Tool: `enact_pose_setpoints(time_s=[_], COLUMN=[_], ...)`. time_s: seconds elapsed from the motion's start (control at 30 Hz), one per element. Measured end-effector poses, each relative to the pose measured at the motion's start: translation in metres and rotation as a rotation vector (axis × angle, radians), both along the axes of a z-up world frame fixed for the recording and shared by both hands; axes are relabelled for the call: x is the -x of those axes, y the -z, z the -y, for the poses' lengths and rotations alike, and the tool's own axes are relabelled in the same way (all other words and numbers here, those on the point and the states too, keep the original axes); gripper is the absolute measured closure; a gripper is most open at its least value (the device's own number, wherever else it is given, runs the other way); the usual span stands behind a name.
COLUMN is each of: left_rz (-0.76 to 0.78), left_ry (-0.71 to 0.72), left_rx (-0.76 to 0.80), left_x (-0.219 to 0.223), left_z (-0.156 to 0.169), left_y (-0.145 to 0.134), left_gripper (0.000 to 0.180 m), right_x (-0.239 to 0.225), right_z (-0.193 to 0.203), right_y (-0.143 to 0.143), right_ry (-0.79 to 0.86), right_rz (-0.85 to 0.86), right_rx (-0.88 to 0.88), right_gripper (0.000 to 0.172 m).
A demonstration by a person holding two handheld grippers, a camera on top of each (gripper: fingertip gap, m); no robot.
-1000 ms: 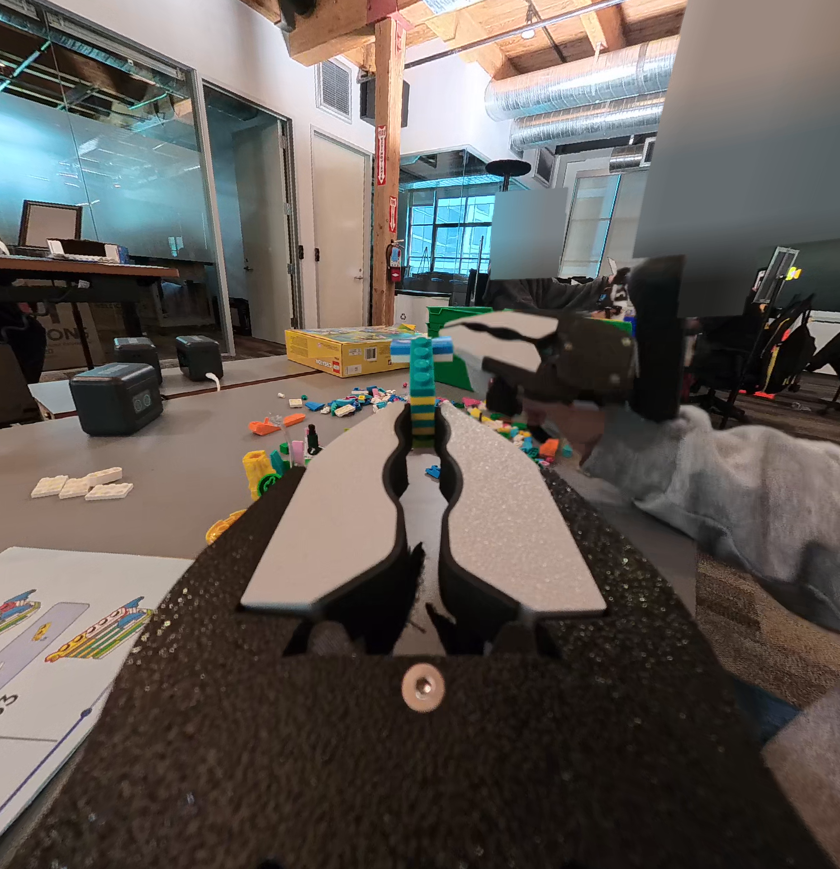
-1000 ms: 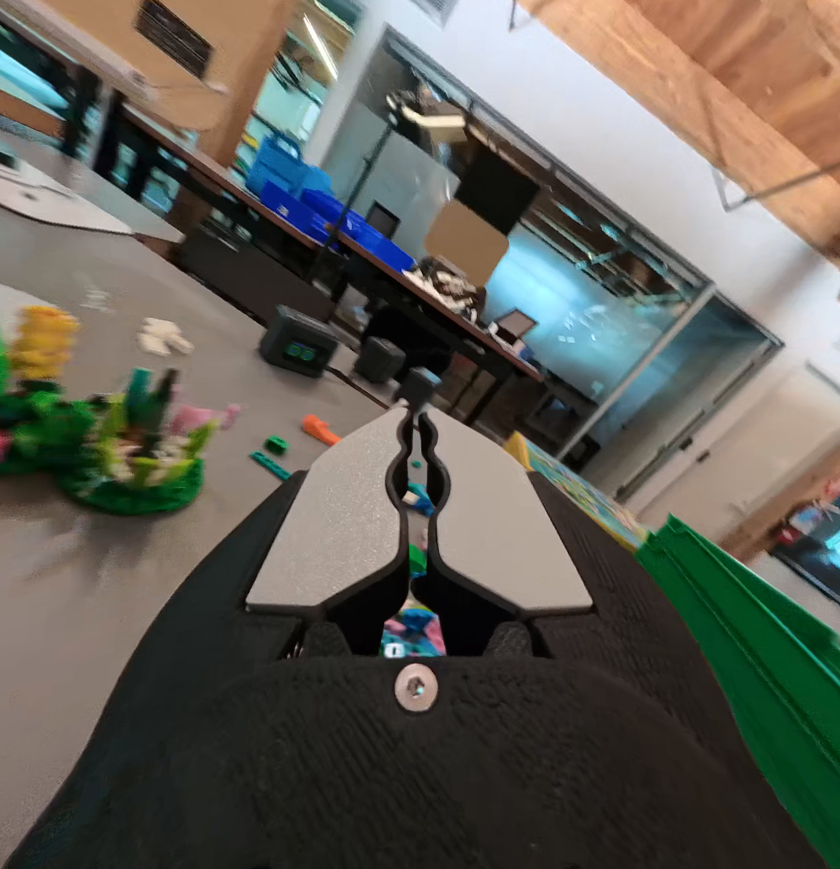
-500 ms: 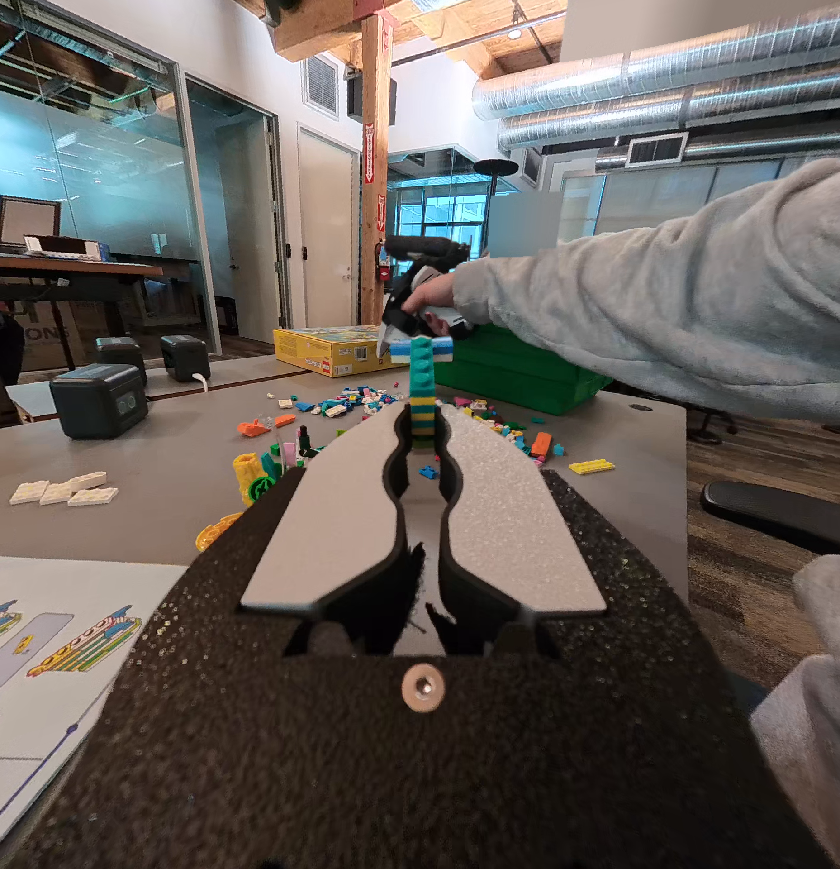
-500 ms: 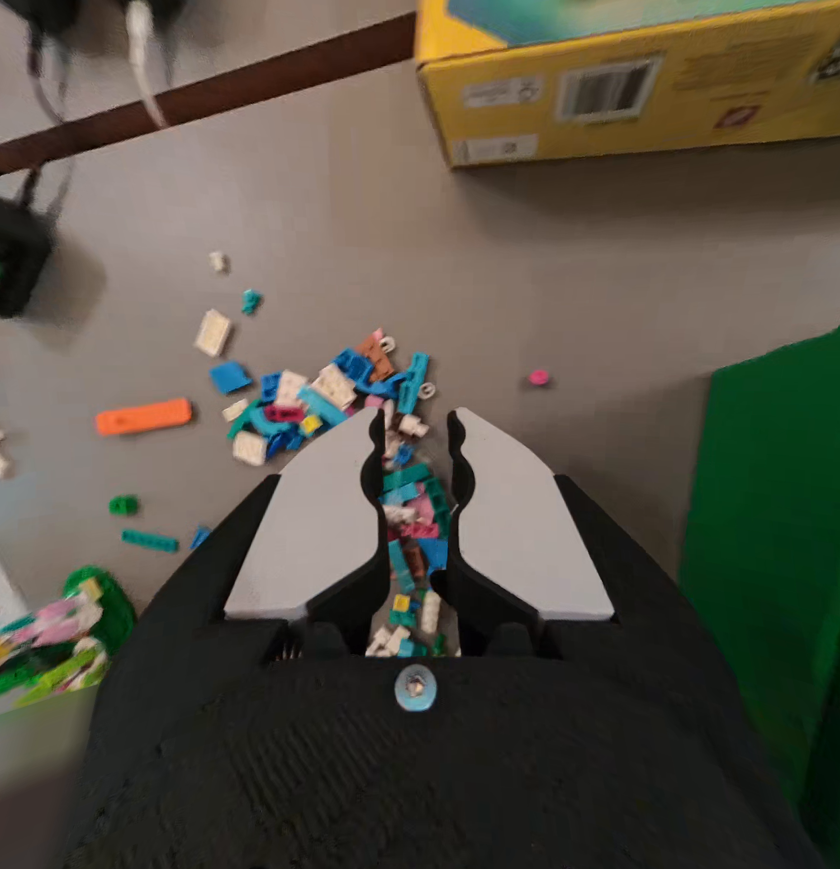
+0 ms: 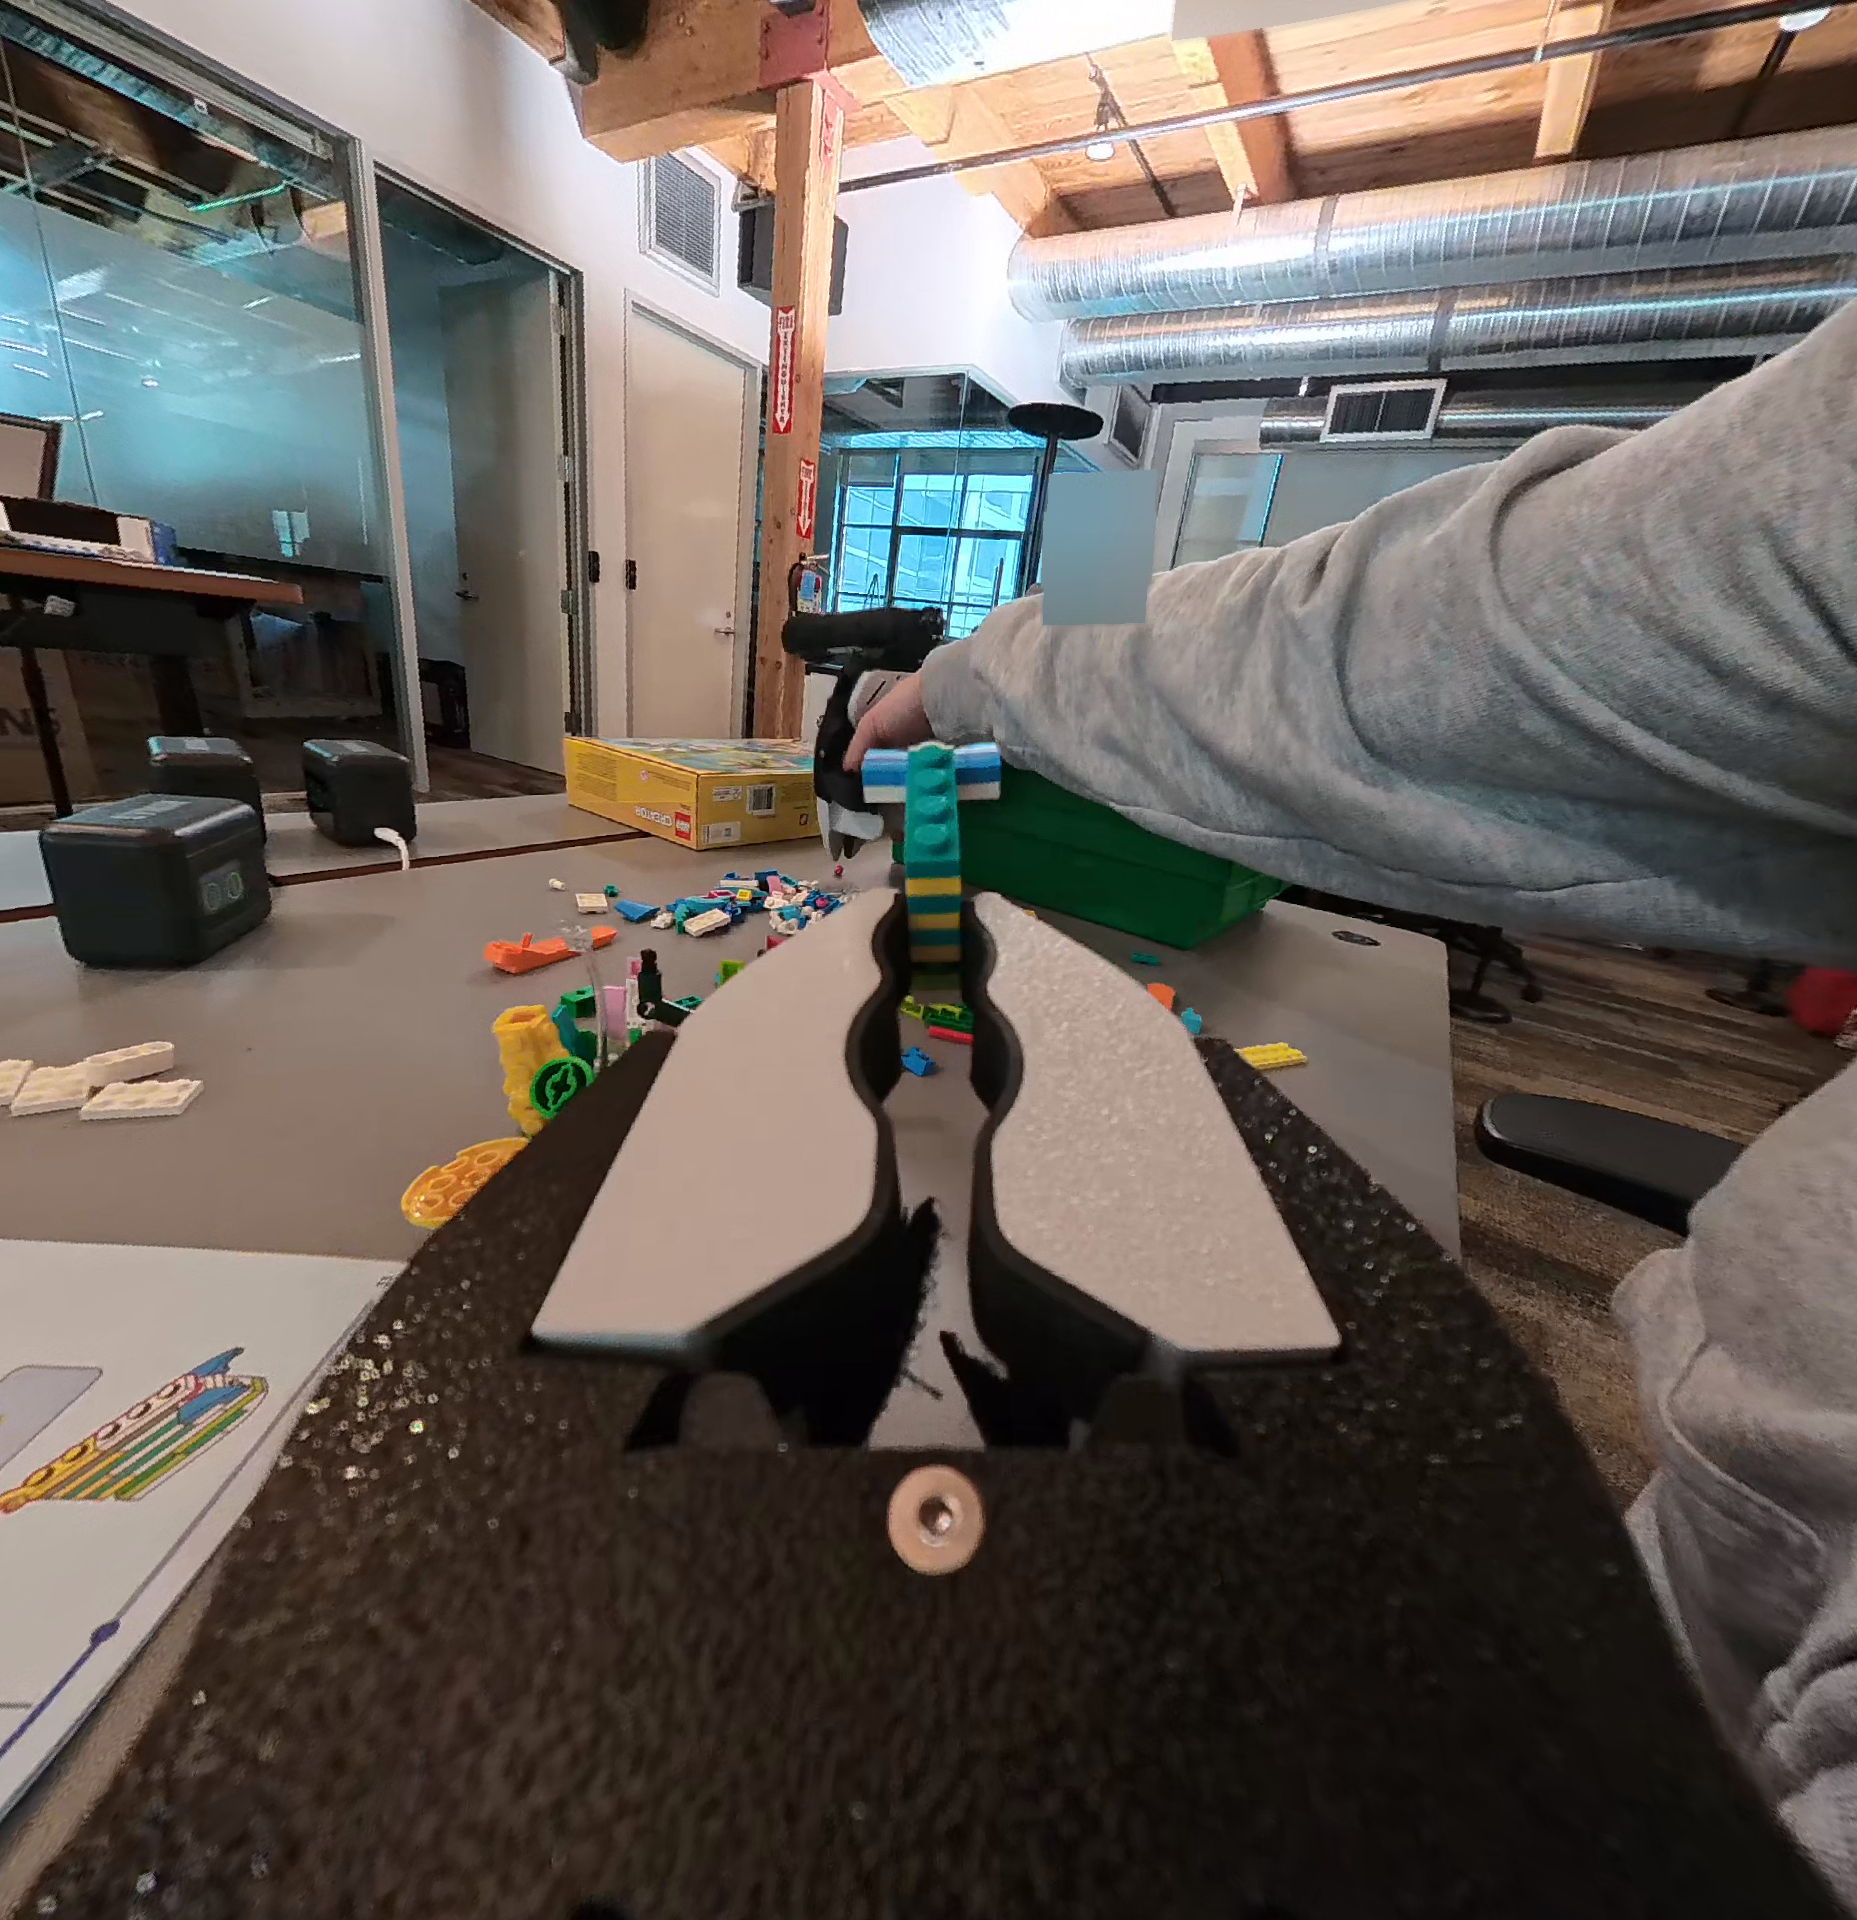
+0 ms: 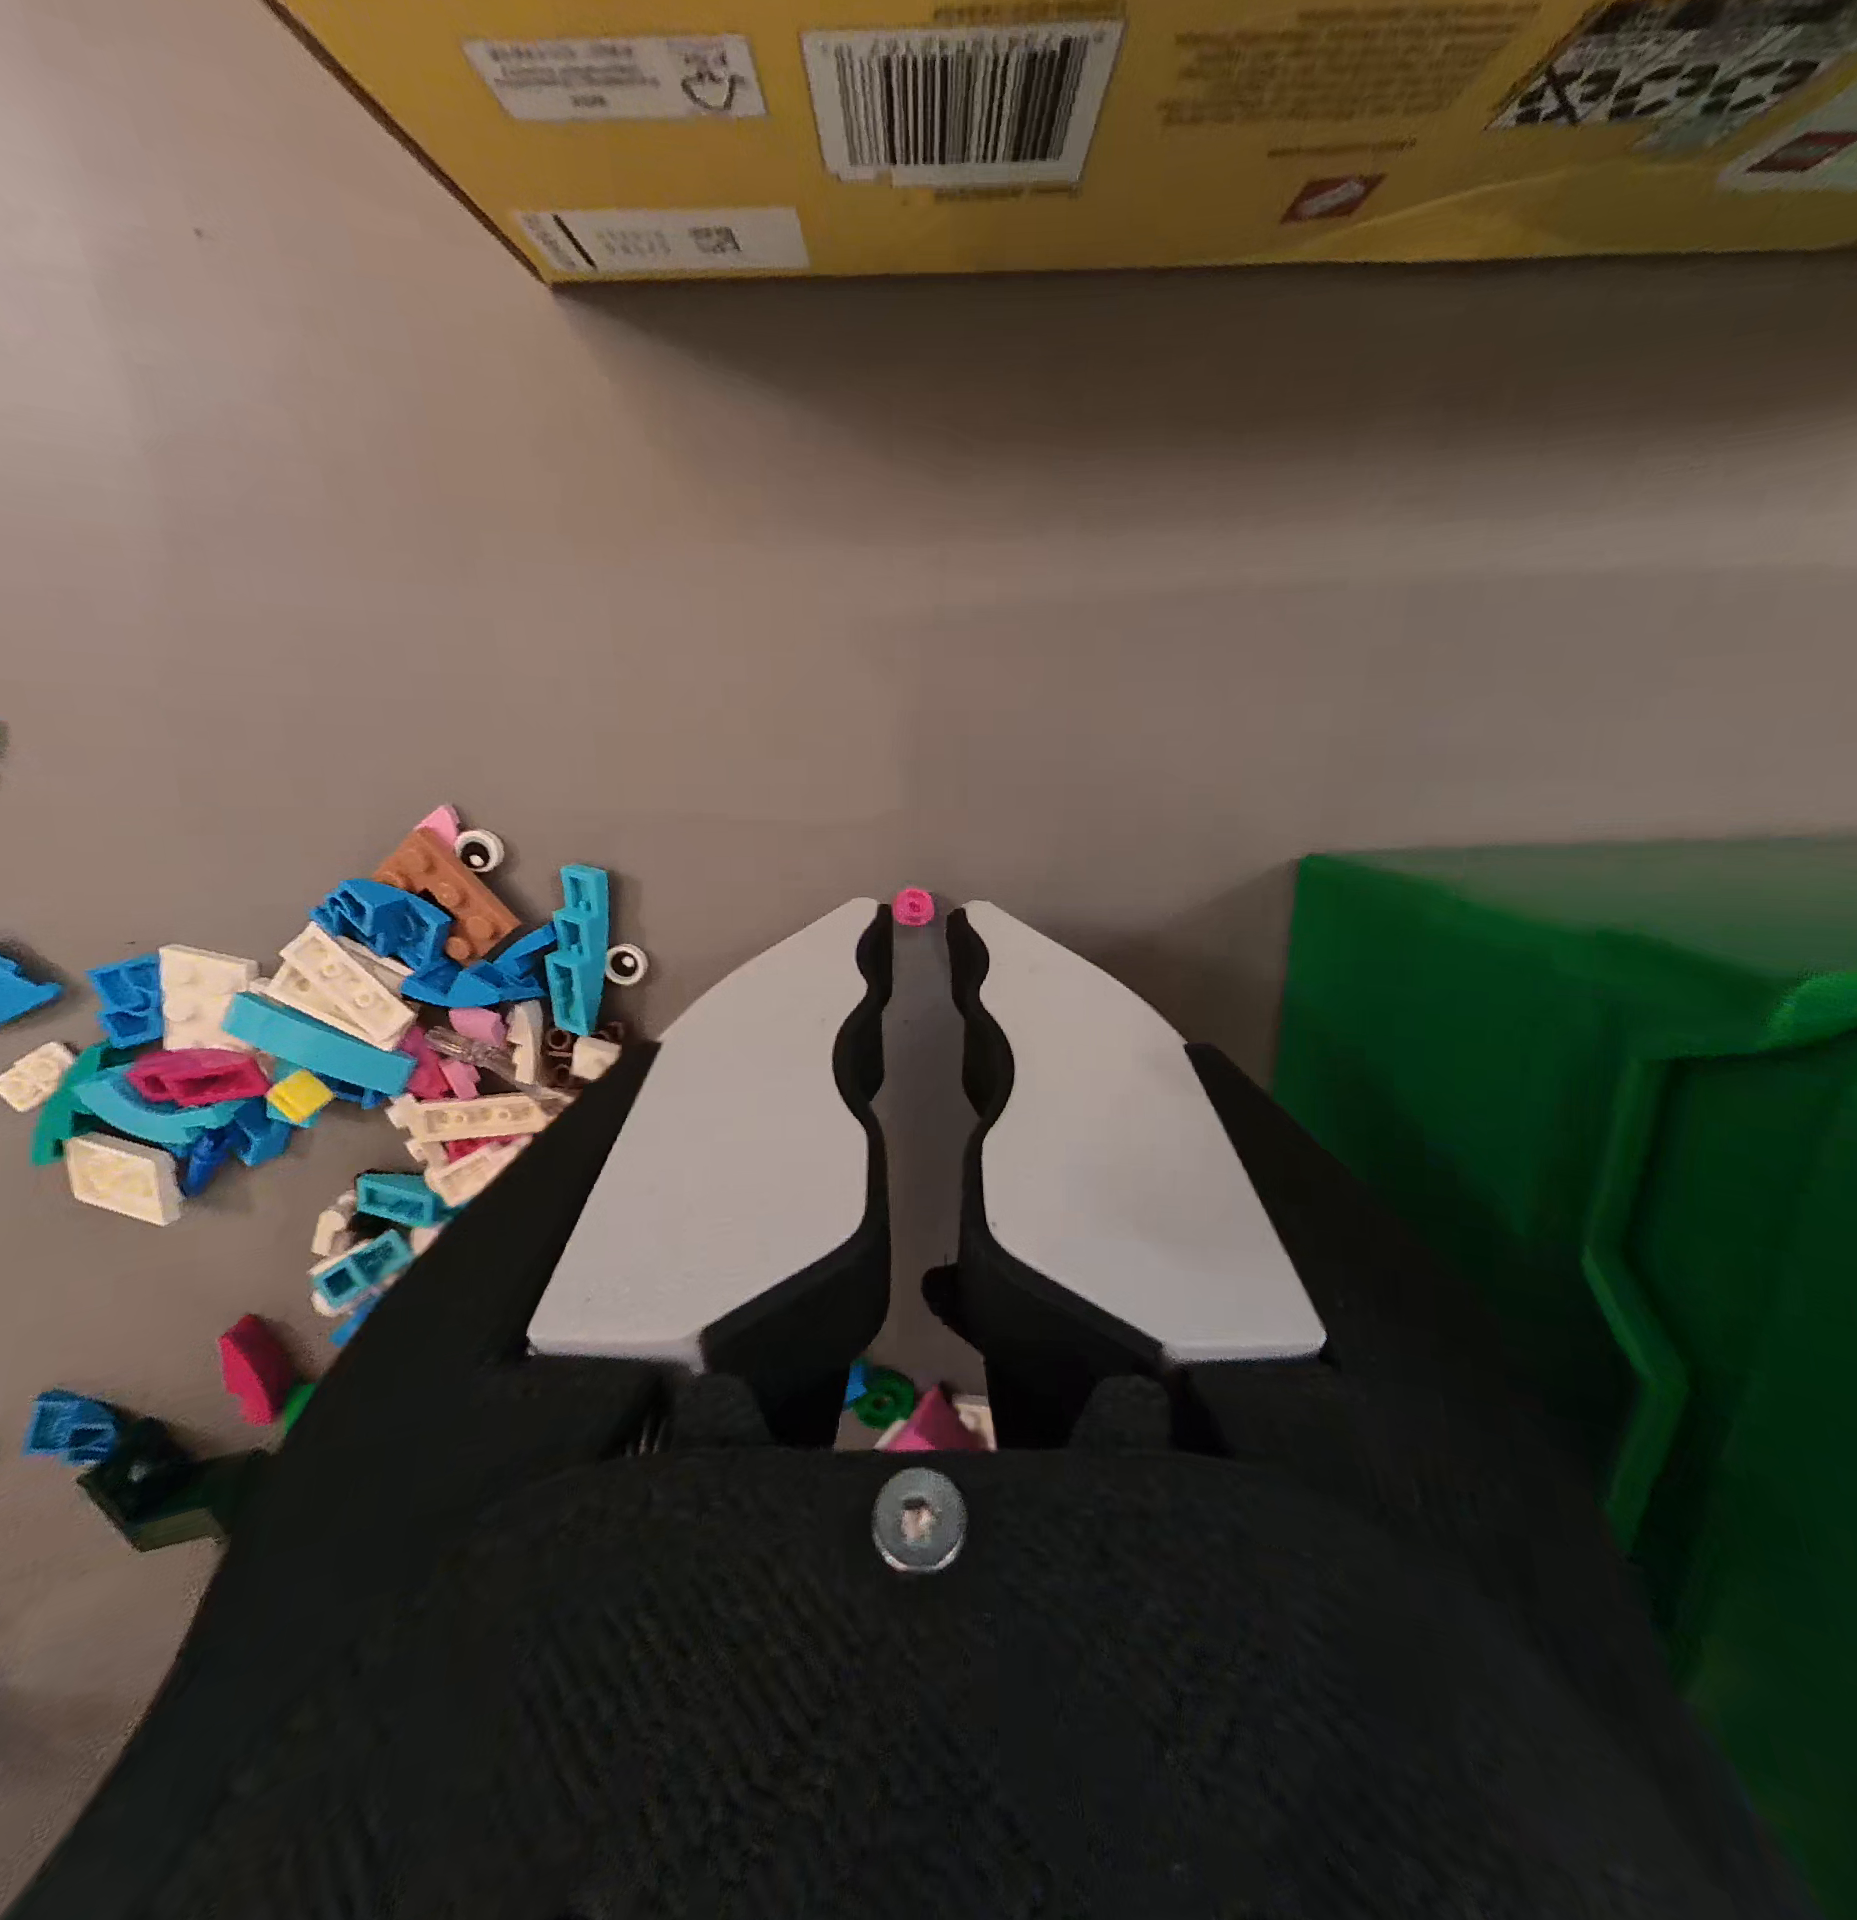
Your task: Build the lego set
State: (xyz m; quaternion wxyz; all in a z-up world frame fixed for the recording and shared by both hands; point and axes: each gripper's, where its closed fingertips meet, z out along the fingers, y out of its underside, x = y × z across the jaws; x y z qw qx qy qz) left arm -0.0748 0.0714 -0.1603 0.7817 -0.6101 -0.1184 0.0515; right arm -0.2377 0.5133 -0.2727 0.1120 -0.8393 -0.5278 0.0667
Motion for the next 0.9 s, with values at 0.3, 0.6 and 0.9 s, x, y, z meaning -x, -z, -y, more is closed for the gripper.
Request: enact_pose_setpoints(time_s=[0.3, 0.6, 0.9], left_rz=[0.002, 0.003, 0.004], left_ry=[0.000, 0.002, 0.003], left_rx=[-0.003, -0.004, -0.009], left_x=[0.000, 0.000, 0.000], left_z=[0.001, 0.001, 0.002], left_y=[0.000, 0.000, -0.001], left_gripper=[0.172, 0.172, 0.172], right_x=[-0.002, 0.000, -0.004], right_z=[0.002, 0.000, 0.004], right_y=[0.009, 0.011, 0.010], right_ry=[-0.047, -0.068, -0.126], right_rz=[0.029, 0.020, 0.038], right_rx=[0.009, -0.013, -0.051], right_gripper=[0.163, 0.168, 0.172])
